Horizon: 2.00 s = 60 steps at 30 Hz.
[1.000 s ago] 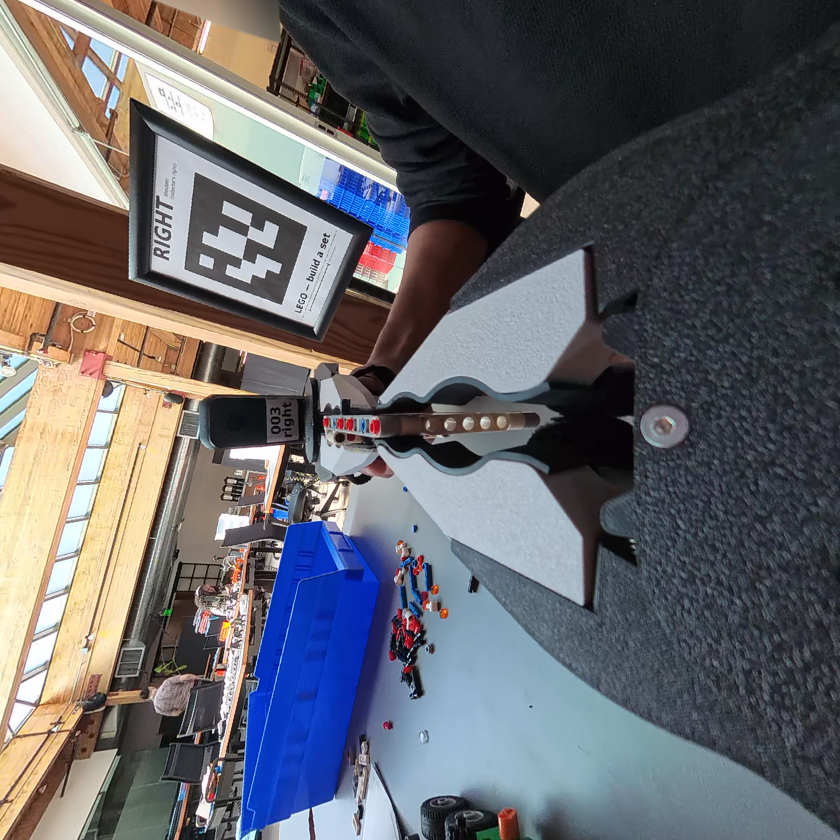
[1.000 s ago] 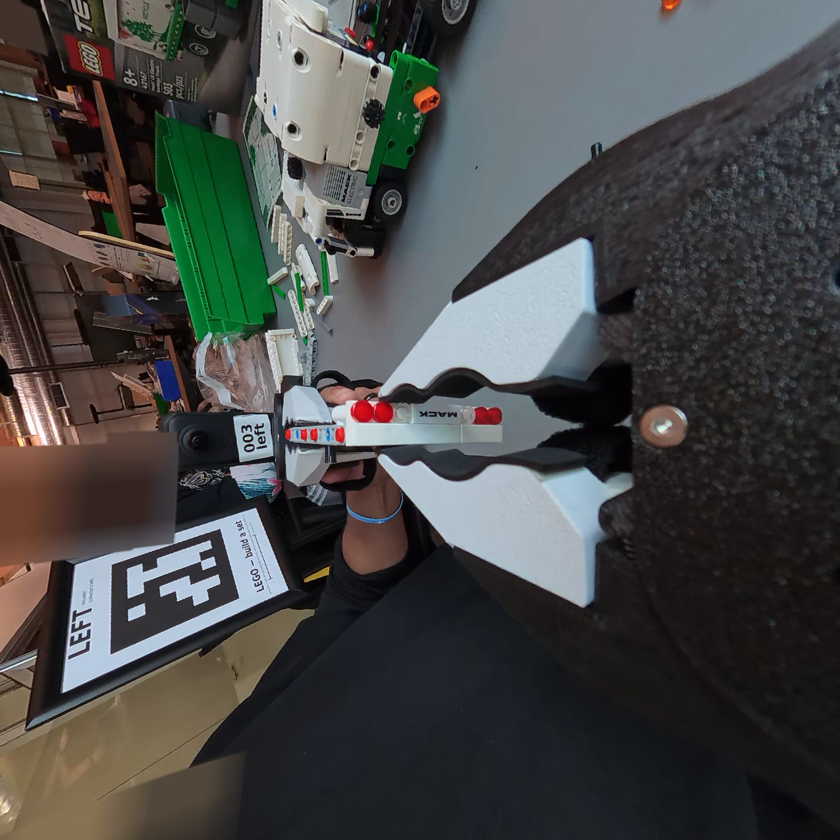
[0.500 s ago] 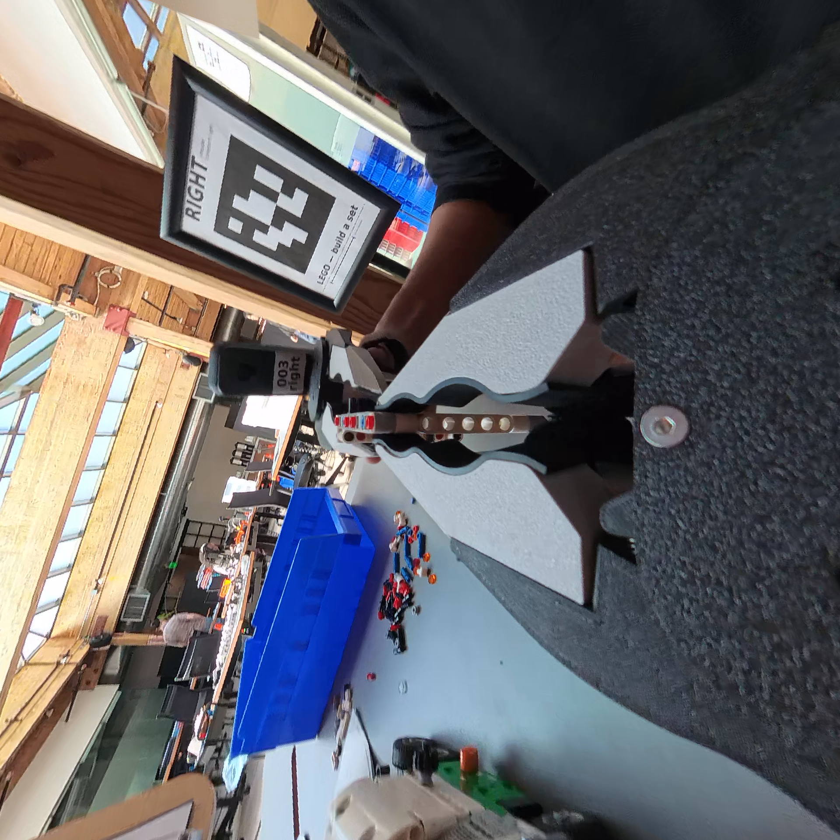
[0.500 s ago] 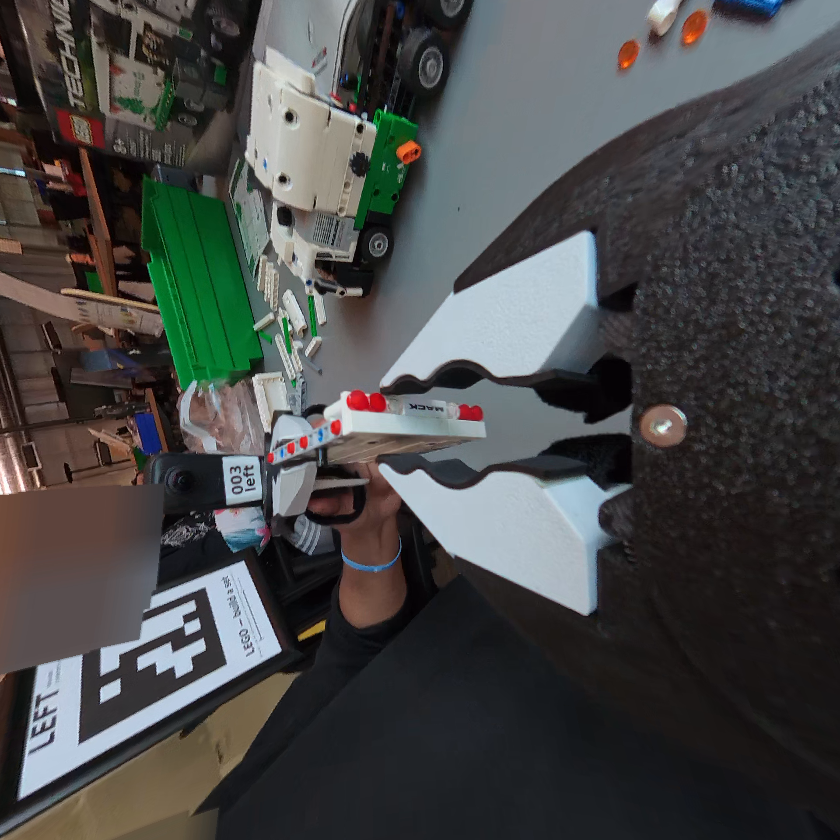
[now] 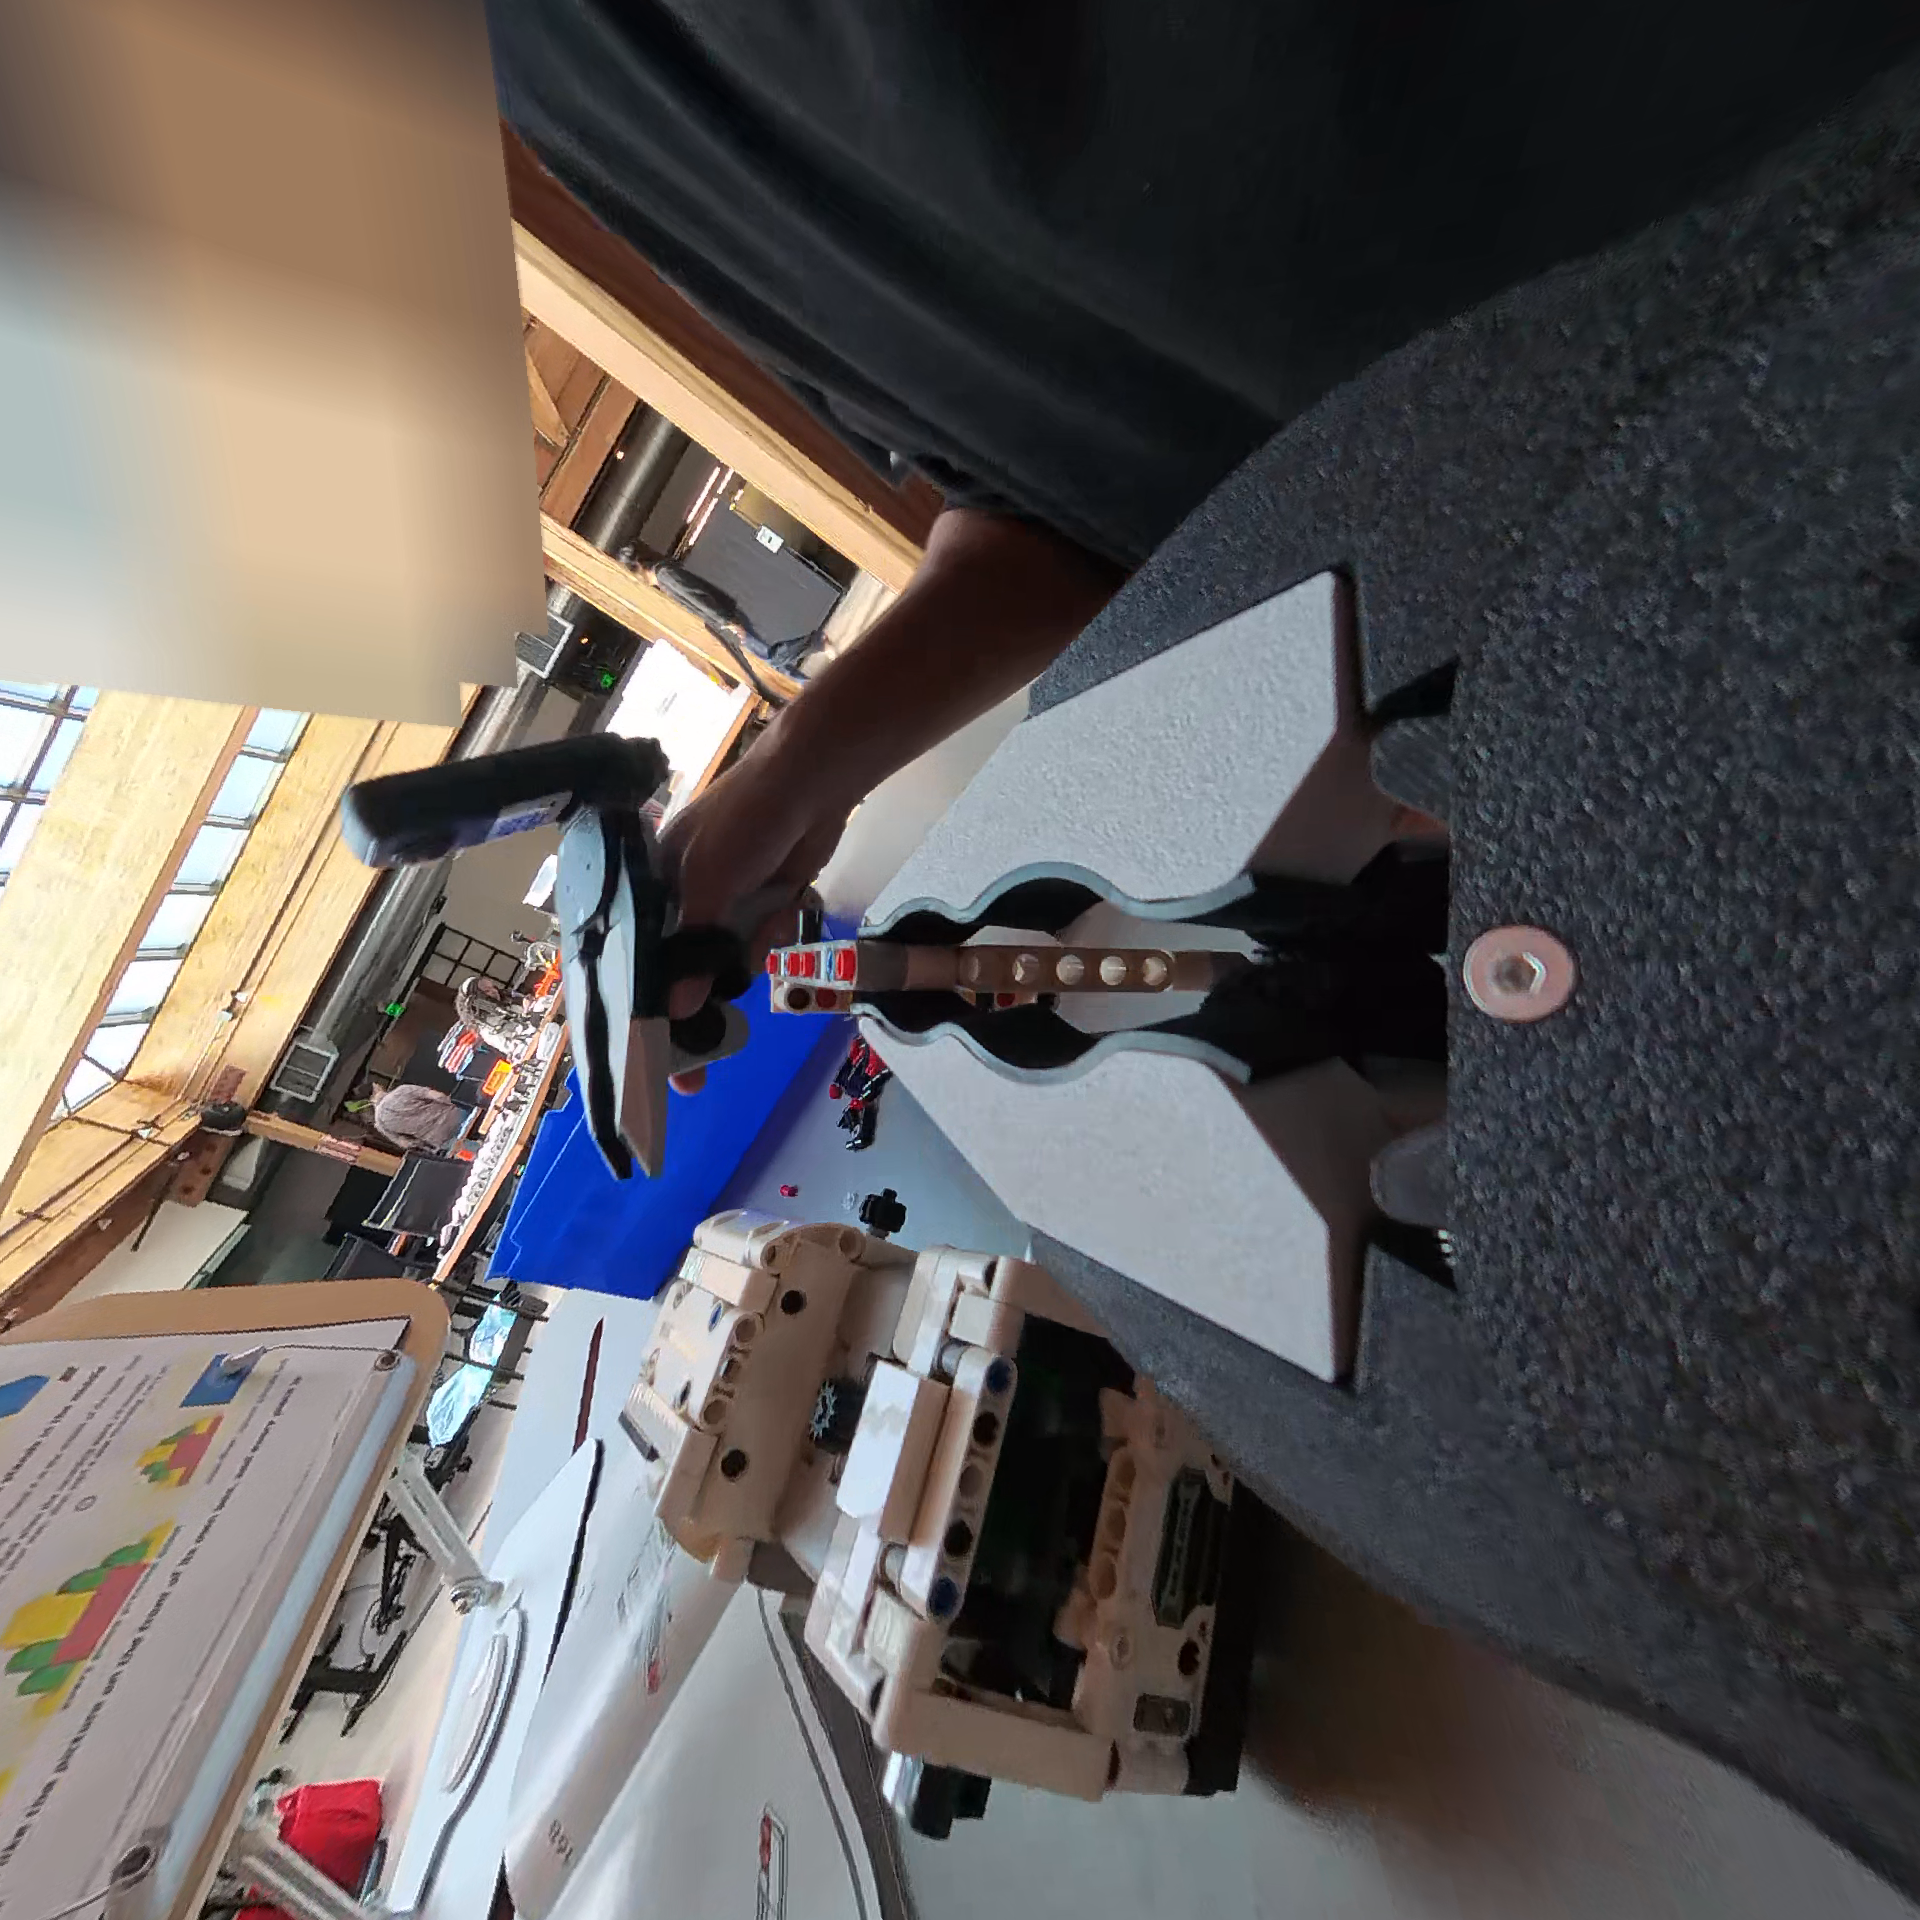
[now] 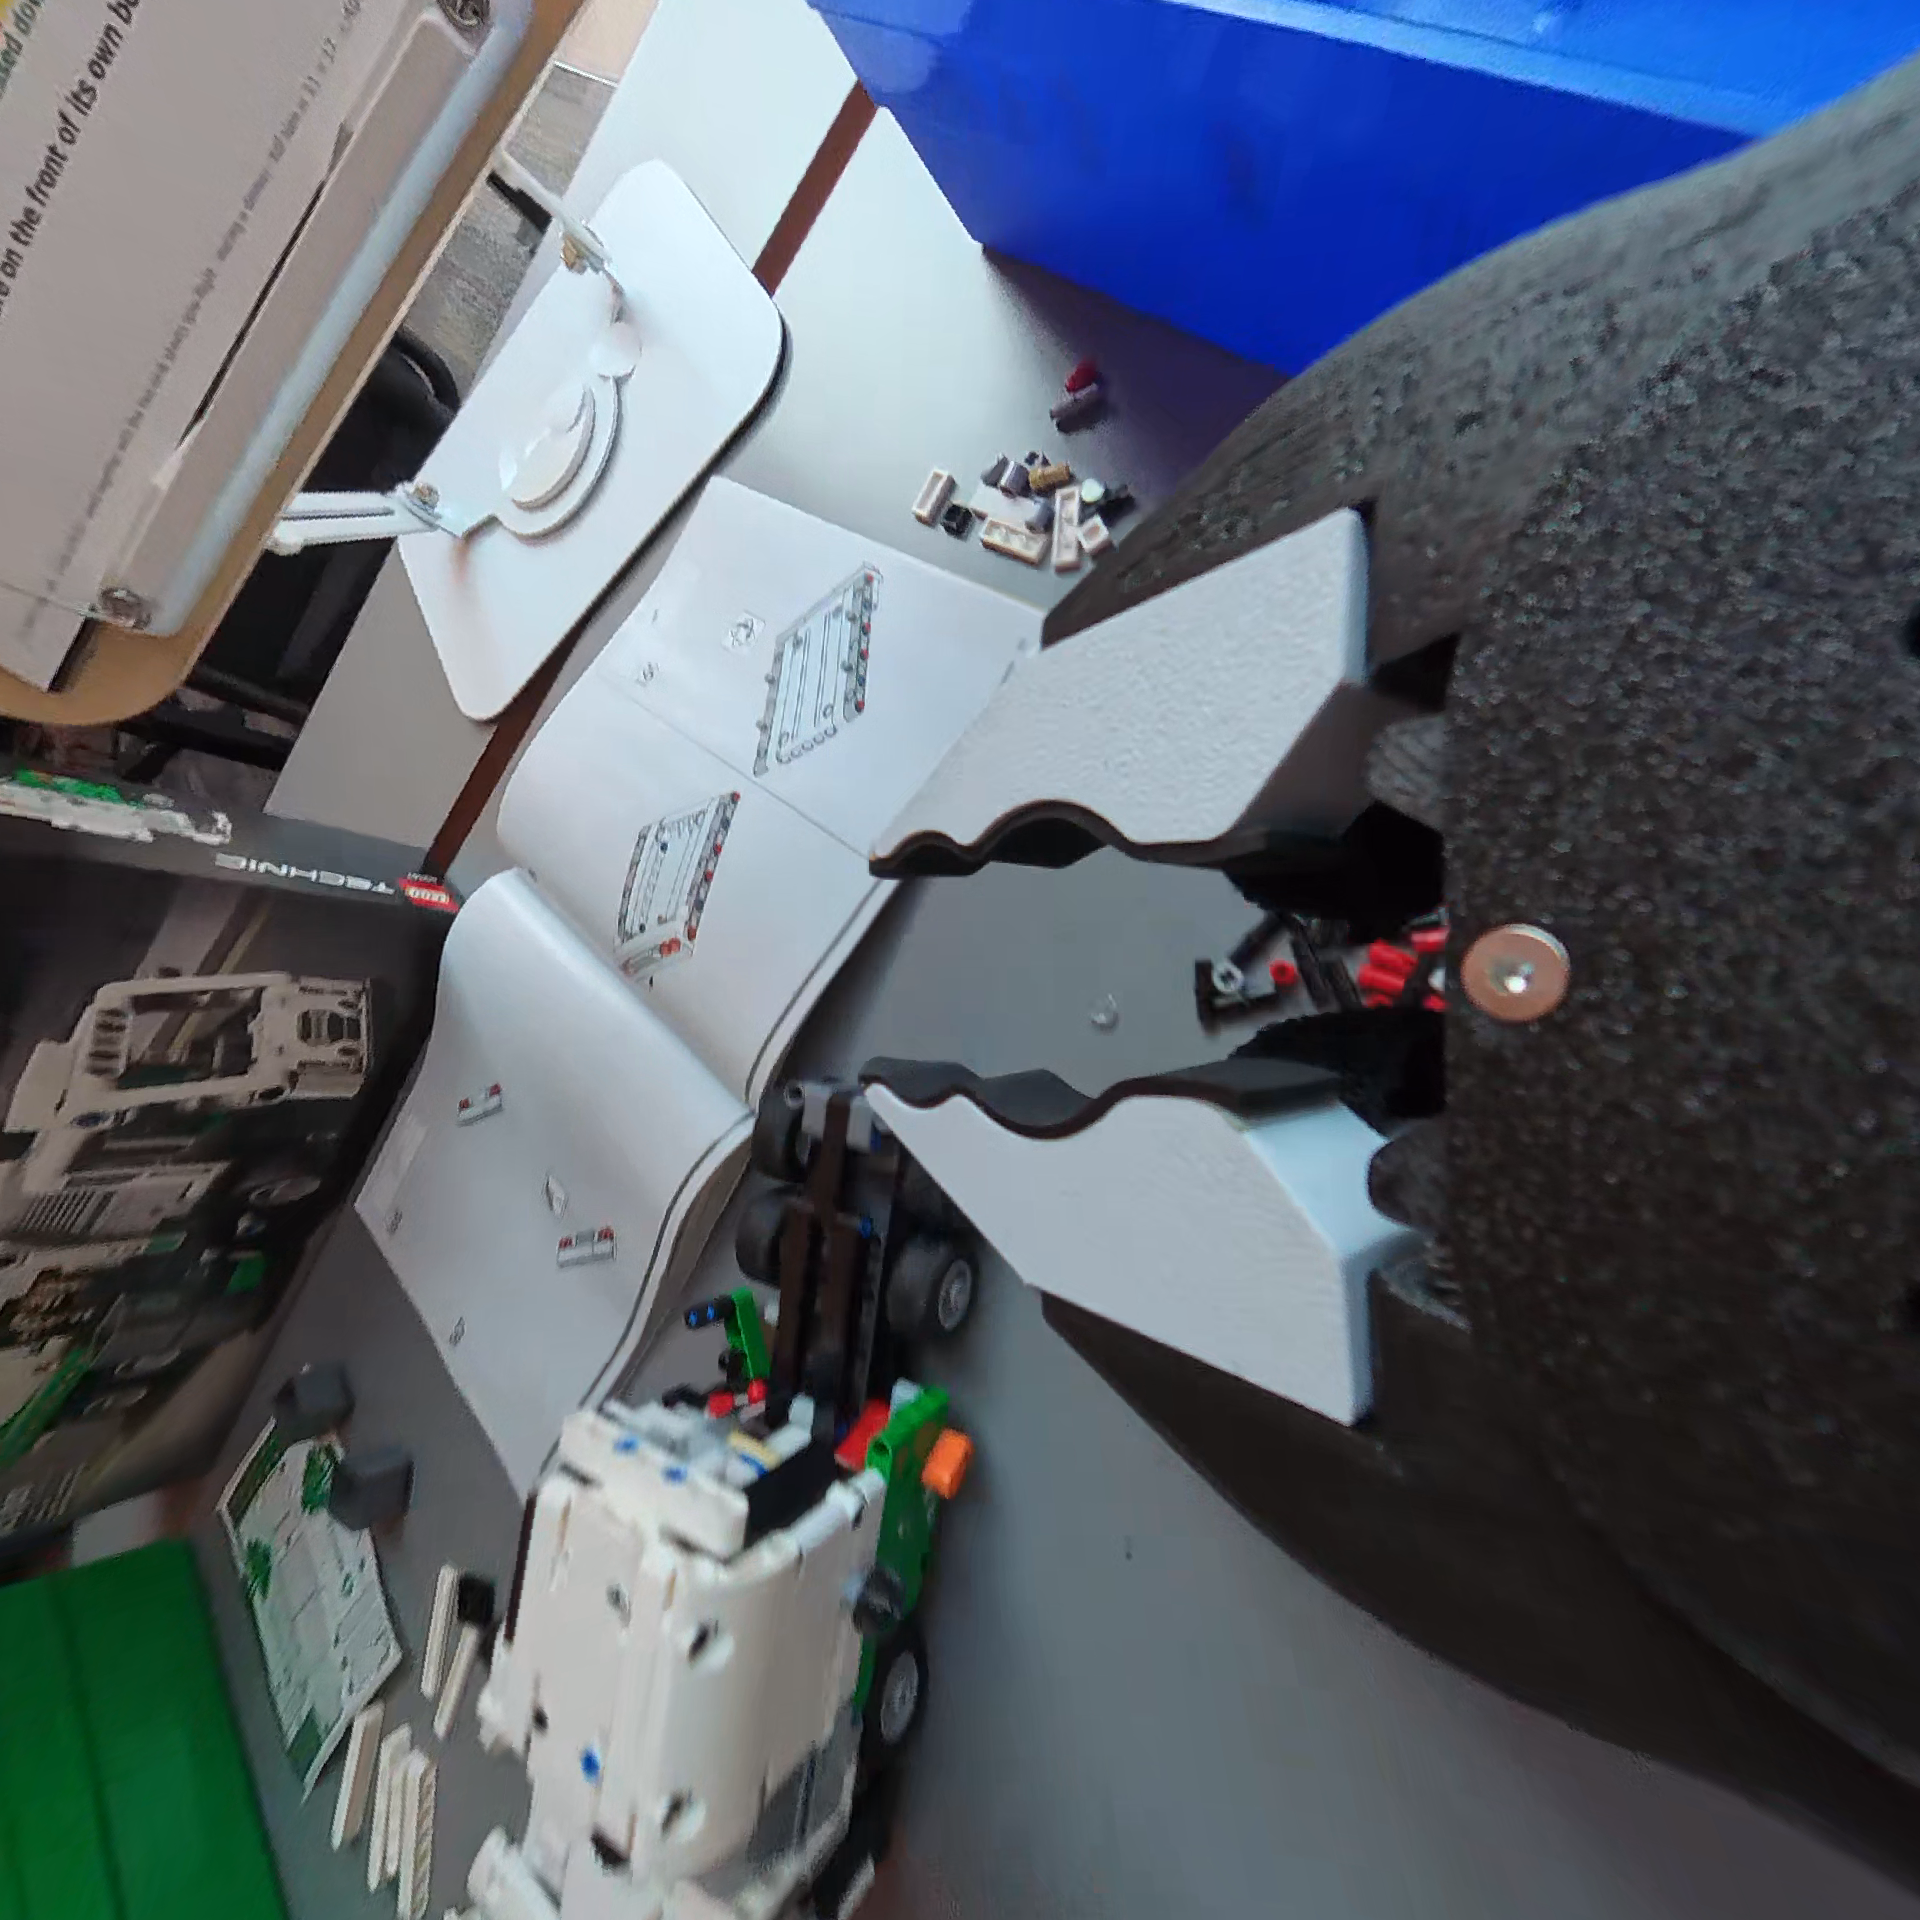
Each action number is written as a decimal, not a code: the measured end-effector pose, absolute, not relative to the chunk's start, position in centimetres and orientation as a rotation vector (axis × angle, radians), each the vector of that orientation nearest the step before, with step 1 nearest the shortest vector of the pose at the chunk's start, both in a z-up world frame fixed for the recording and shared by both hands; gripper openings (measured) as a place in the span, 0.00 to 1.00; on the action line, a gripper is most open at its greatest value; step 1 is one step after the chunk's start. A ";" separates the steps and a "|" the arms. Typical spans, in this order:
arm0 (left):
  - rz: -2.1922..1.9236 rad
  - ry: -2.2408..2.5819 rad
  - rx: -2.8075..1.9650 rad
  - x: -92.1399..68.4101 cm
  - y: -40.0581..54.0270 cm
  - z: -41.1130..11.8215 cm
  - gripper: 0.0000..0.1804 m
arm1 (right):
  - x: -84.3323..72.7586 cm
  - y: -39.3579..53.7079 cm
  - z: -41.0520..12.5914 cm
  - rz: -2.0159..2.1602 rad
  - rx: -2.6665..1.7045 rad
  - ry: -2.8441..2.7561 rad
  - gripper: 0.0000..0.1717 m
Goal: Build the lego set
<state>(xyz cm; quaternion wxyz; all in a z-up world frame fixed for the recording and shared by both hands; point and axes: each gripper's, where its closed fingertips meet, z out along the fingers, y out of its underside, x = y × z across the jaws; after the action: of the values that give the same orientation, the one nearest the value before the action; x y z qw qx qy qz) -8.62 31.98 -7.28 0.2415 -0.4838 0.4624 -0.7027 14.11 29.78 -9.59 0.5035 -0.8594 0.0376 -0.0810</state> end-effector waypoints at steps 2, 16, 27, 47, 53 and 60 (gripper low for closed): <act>-1.894 1.323 -1.325 -7.5 31.2 -7.7 0.03 | 16.4 30.9 -10.4 -0.204 -2.093 0.128 0.19; -1.835 1.448 -1.224 -6.0 28.4 -8.0 0.03 | 18.4 29.0 -11.4 -0.152 -2.012 0.271 0.19; -1.697 1.487 -1.227 -5.8 28.1 -8.7 0.04 | 16.3 29.2 -7.2 -0.142 -1.906 0.202 0.26; -1.529 1.497 -1.198 -9.2 27.8 -9.1 0.04 | 0.7 17.0 -17.5 0.092 -2.255 0.009 0.13; -1.510 1.492 -1.198 -9.2 27.9 -9.2 0.04 | 0.6 17.2 -18.5 0.009 -2.285 -0.031 0.10; -1.516 1.496 -1.196 -9.1 27.8 -9.2 0.03 | 0.2 17.3 -18.9 -0.046 -2.294 -0.064 0.09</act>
<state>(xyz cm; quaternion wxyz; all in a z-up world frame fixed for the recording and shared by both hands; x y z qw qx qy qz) -9.09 27.76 -9.20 0.3423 -0.4601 0.5753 -0.5832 0.16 17.31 -18.94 0.4104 -0.9114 -0.0253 -0.0183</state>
